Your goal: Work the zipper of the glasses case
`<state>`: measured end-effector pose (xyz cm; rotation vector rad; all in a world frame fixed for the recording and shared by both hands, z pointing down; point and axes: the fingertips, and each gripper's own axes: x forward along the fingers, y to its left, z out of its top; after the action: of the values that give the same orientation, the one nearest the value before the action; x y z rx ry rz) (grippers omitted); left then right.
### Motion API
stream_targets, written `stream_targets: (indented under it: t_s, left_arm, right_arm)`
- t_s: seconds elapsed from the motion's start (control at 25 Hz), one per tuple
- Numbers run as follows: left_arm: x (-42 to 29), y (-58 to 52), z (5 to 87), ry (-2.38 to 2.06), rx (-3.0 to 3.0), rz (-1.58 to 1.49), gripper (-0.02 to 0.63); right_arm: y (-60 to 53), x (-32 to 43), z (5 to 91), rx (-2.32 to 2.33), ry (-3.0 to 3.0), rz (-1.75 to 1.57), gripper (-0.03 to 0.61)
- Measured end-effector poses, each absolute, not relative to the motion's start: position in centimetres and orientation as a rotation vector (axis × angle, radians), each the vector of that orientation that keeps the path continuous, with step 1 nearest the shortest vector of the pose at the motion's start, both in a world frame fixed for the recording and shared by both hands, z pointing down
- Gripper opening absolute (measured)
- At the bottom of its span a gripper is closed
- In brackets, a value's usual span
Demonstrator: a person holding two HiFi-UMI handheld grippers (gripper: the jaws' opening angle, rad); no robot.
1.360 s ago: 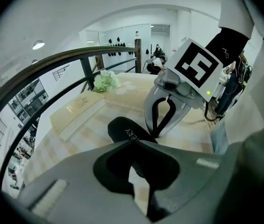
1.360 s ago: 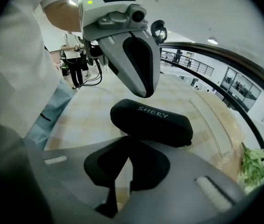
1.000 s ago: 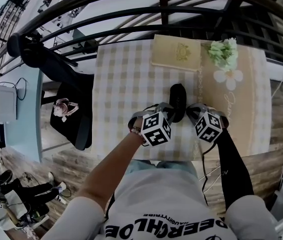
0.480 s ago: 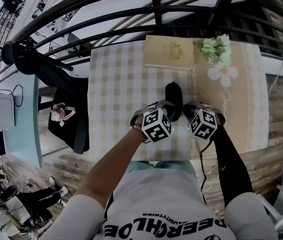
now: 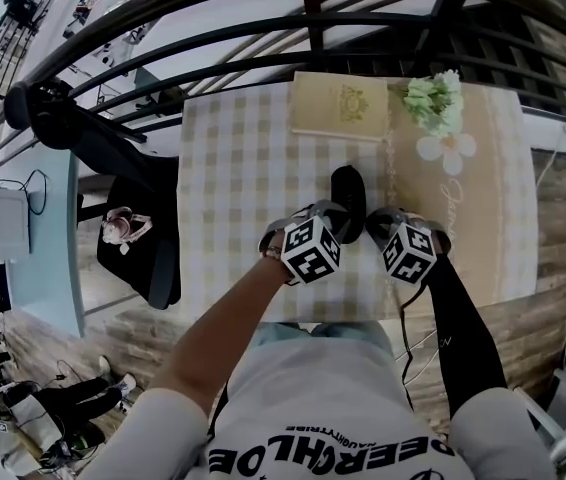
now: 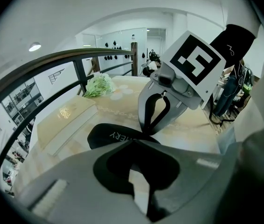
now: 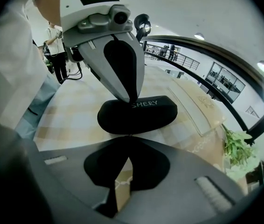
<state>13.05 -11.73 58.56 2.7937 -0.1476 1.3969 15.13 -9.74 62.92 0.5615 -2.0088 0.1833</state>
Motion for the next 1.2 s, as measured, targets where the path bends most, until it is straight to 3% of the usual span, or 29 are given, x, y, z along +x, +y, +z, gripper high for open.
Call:
stream_targets:
  t_s: [1.0, 1.2]
  left_arm:
    - [12.8, -11.7, 58.4, -0.115, 2.821, 1.452, 0.009]
    - [13.1, -10.7, 57.6, -0.034, 2.856, 1.506, 0.009]
  right_arm:
    - [-6.0, 12.3, 62.9, 0.576, -2.018, 0.248, 0.031]
    - [-1.6, 10.4, 62.0, 0.299, -2.097, 0.259, 0.031]
